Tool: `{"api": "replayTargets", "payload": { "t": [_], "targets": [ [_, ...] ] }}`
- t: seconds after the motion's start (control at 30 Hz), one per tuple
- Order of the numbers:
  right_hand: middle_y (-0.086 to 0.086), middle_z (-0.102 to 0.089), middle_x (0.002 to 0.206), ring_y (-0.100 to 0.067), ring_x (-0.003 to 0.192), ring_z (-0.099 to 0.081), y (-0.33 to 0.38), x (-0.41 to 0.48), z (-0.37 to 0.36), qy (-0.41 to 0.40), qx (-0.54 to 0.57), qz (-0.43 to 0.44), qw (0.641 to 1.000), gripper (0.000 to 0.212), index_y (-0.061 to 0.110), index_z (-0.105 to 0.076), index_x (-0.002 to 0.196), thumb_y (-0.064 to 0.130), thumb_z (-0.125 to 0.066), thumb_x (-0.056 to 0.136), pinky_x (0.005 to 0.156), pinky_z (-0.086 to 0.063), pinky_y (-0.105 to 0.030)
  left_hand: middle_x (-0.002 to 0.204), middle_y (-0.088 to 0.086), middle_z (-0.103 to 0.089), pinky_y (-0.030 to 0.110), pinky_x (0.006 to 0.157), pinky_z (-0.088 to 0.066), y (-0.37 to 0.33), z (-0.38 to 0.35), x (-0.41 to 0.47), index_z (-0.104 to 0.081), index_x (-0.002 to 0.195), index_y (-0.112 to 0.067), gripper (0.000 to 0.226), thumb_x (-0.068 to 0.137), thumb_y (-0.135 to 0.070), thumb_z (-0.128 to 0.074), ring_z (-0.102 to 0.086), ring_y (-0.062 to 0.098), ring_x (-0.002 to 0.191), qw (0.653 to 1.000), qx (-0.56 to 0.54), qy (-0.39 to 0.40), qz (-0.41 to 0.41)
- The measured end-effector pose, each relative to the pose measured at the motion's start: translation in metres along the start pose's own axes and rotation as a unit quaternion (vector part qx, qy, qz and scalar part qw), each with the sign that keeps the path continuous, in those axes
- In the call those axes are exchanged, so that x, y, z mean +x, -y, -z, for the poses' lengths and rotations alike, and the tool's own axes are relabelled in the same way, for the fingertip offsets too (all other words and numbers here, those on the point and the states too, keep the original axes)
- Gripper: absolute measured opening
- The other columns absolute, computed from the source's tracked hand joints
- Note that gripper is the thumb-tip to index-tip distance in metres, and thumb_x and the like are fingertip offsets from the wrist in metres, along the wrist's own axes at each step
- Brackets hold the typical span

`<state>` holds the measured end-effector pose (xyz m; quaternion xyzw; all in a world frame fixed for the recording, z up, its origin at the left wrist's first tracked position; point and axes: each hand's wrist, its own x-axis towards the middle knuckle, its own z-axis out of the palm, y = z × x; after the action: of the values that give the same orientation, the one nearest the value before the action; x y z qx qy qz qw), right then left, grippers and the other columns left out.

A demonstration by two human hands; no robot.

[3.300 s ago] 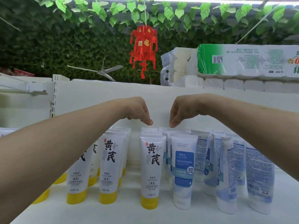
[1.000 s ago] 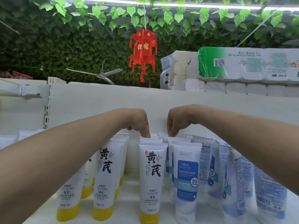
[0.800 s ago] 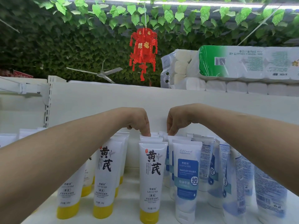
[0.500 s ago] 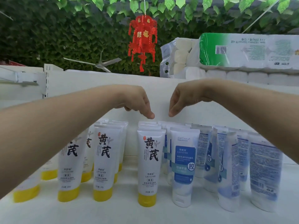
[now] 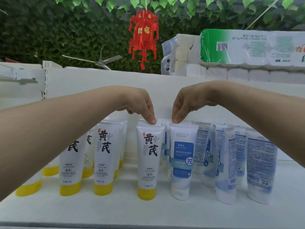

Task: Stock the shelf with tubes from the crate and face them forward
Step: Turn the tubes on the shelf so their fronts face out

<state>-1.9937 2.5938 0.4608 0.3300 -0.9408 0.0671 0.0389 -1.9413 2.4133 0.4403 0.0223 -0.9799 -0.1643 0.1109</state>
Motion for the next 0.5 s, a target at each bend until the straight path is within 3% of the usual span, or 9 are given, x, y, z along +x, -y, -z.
{"api": "replayTargets", "payload": {
  "t": [0.1,0.5],
  "targets": [
    [0.005,-0.073,0.099,-0.016,0.104,-0.061,0.0015,0.0018,-0.0049,-0.004,-0.008,0.002,1.0,0.012,0.023,-0.079,0.09,0.028,-0.08,0.079,0.097,-0.047,-0.037,0.1,-0.002,-0.071,0.028,0.073,-0.044,0.0008,-0.0013,-0.0006,-0.078,0.086,-0.022,0.017,0.073,-0.031,-0.084,-0.057,0.015,0.094,1.0,0.001,0.001,-0.002],
    [0.008,-0.071,0.093,-0.02,0.11,-0.059,0.0058,0.0036,-0.0059,0.003,-0.012,0.005,1.0,0.004,0.02,-0.077,0.084,0.024,-0.077,0.082,0.093,-0.043,-0.035,0.096,-0.002,-0.071,0.029,0.077,-0.046,0.0008,-0.0055,-0.0014,-0.077,0.085,-0.02,0.006,0.079,-0.022,-0.079,-0.057,0.018,0.099,1.0,-0.006,0.001,-0.001]
  ]
}}
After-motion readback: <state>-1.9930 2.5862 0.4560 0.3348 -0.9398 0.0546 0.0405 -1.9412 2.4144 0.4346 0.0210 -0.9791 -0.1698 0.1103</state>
